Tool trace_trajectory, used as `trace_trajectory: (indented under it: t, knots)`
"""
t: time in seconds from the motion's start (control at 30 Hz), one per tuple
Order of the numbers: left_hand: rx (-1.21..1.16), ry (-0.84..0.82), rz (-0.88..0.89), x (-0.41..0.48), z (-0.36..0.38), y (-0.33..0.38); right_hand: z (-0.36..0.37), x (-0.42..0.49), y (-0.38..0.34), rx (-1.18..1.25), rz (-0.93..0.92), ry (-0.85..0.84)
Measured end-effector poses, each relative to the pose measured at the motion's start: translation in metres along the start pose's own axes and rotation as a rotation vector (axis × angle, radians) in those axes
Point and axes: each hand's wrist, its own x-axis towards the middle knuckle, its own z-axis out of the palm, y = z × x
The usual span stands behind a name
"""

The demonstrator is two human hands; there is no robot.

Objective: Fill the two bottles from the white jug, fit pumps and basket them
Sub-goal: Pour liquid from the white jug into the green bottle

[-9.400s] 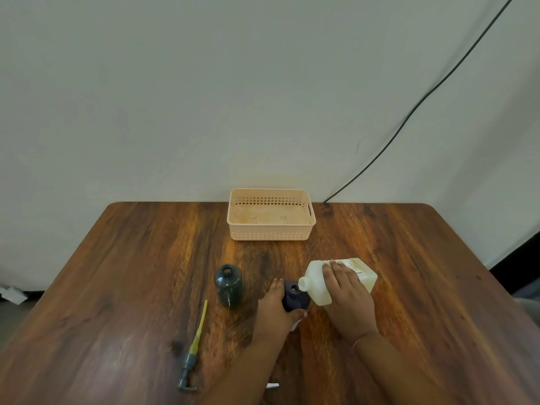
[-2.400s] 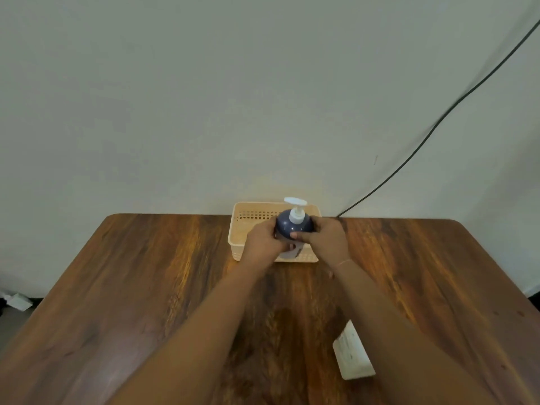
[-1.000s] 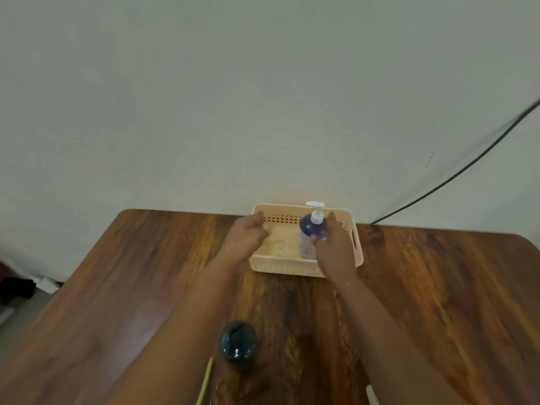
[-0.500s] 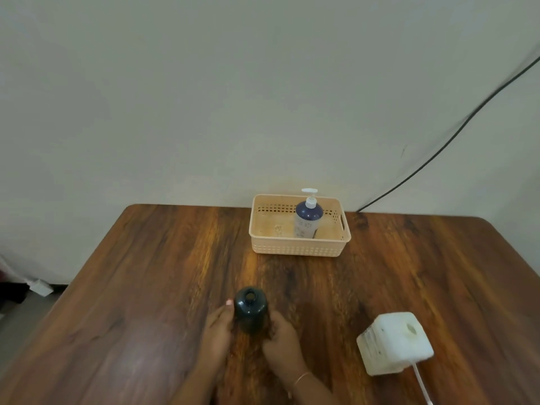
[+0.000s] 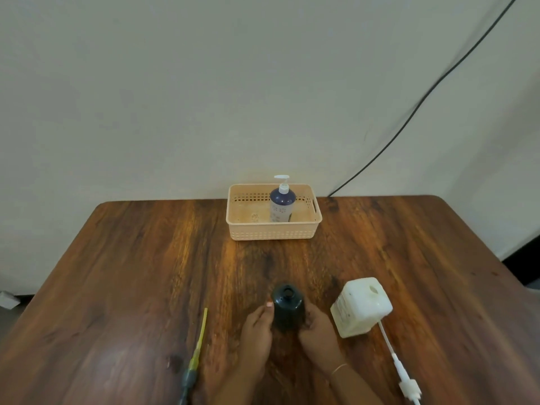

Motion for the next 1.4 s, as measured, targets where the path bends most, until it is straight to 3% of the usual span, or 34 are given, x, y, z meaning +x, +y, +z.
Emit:
trace_trajectory:
  t: [0.27, 0.33, 0.43, 0.5, 0.6, 0.7, 0.83, 0.97, 1.13, 1.4]
  knots:
    - [0.197, 0.015, 0.129, -0.014, 0.004, 0.007, 0.0, -0.011, 0.003, -0.046, 0.006, 0.004]
    - [0.272, -0.003, 0.194, -0.015, 0.001, 0.008, -0.009, -0.026, -0.007, -0.152, -0.157, 0.247]
    - [0.359, -0.055, 0.316, -0.009, -0.004, 0.007, -0.037, -0.047, -0.023, -0.171, -0.483, 0.811]
    - [0.477, -0.071, 0.366, -0.006, -0.004, 0.006, -0.053, -0.04, -0.012, -0.162, -0.387, 0.962]
    - [0.556, -0.067, 0.418, -0.002, 0.0, 0.007, -0.062, -0.018, 0.019, -0.07, -0.139, 0.828]
    - [0.585, -0.071, 0.436, 0.0, 0.003, 0.01, -0.06, -0.007, 0.041, 0.098, -0.067, 0.689]
    - [0.576, -0.074, 0.434, 0.004, 0.004, 0.011, -0.062, -0.001, 0.05, 0.241, 0.014, 0.678]
    - [0.629, -0.062, 0.457, 0.007, 0.004, 0.011, -0.06, -0.001, 0.04, 0.0, -0.083, 0.651]
    - [0.662, -0.057, 0.439, 0.008, 0.003, 0.011, -0.049, 0.0, 0.031, -0.423, -0.28, 0.487]
    - [0.709, -0.052, 0.386, 0.008, 0.006, 0.015, -0.051, 0.007, 0.024, -0.838, -0.463, 0.531]
